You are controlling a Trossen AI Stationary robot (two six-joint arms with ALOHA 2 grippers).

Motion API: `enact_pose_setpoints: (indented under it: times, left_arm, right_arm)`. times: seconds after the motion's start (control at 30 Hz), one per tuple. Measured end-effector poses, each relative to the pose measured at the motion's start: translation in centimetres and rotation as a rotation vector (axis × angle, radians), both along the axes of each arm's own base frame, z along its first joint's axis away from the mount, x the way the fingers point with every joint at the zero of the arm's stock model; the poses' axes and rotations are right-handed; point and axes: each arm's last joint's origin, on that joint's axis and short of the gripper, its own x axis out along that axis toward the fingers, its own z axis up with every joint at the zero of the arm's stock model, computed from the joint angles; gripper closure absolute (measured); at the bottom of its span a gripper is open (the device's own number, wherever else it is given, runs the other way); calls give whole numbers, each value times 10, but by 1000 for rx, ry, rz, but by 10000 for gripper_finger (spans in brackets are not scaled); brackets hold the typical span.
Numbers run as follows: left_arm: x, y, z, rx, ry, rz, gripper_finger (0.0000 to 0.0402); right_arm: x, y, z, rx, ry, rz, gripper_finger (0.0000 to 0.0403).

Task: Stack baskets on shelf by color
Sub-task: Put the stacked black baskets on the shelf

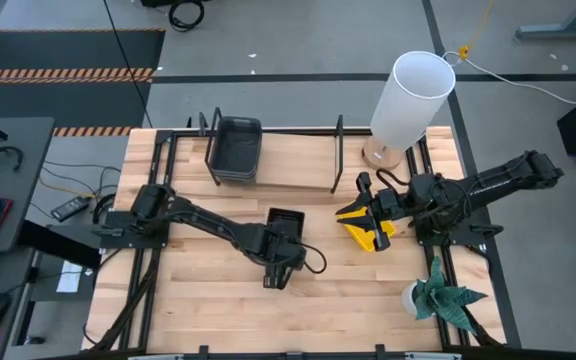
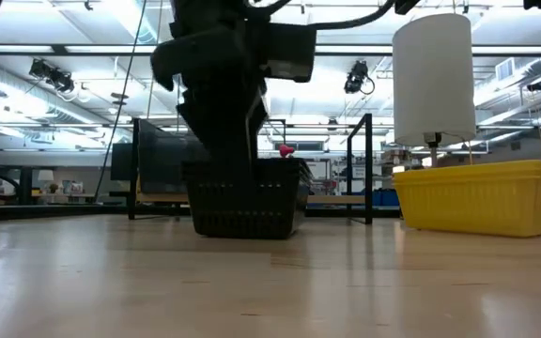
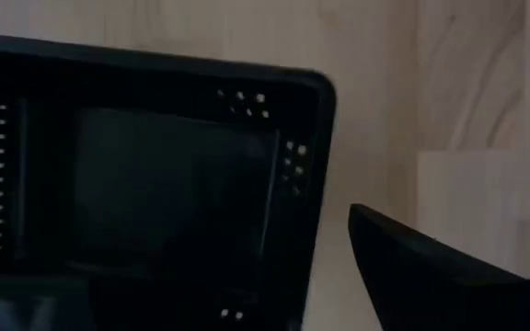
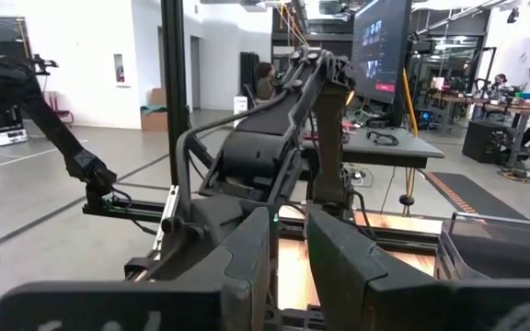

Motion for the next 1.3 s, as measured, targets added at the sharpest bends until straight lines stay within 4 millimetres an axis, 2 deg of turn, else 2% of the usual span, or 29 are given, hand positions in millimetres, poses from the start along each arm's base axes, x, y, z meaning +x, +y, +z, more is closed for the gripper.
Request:
enact_pose_setpoints:
  times: [0.3, 0.57, 0.83, 1.0, 1.17, 1.3]
  left_arm:
    - [4, 20, -4, 21, 32, 11, 248]
    - [4, 33, -4, 37, 56, 29, 376]
    - [2, 36, -3, 38, 71, 35, 367]
    - [0, 38, 1, 38, 77, 36, 379]
    - [-3, 41, 14, 40, 69, 43, 376]
    - [-5, 44, 35, 66, 50, 51, 372]
  right_arm:
    - [0, 0, 1, 1, -5, 1, 320]
    - [0, 0, 0, 1, -5, 2, 320]
    - [0, 0, 0, 0, -4, 2, 320]
    - [0, 0, 0, 1, -4, 2, 320]
    - [0, 0, 0, 0, -3, 1, 320]
    - [0, 0, 0, -1, -2, 1, 320]
